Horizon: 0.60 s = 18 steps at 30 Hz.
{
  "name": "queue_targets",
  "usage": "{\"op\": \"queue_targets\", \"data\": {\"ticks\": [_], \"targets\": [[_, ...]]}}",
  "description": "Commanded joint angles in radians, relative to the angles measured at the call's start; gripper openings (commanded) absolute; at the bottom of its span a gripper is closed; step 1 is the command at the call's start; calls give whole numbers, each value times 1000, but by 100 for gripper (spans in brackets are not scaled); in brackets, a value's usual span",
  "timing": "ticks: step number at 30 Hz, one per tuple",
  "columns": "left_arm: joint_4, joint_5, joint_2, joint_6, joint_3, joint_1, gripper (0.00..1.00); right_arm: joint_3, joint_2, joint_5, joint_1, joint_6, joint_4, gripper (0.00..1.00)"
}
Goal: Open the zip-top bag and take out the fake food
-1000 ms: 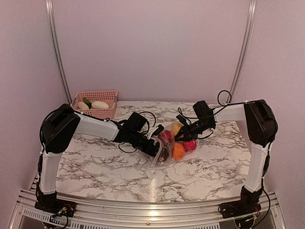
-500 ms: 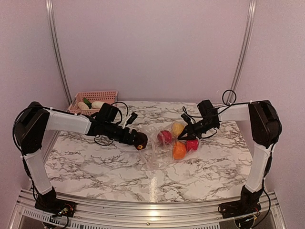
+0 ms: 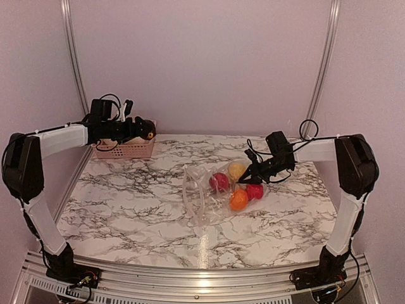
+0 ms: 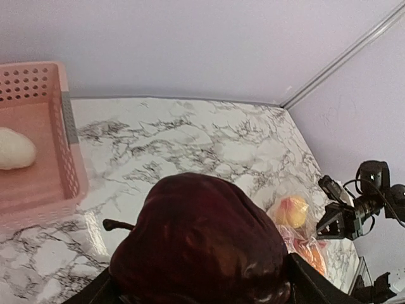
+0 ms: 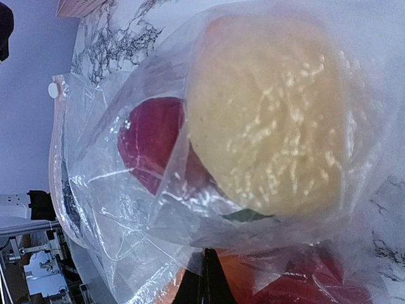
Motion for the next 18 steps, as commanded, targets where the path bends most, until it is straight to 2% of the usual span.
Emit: {"op": "queue_targets", "data": {"ticks": [1,4,10,18], "targets": [[-115,-156,102,-36,182,94,57,-2,-27,13,4,74,62,0],[-178,-232,178,-27,293,146,58,22,-12,43,29,95,52,0],[-261,-395,306,45,441,183,63,92,25,74,106,164,58,0],[-326,-482,472,76,589,205,67,171,55,89,142,196,40,0]]}}
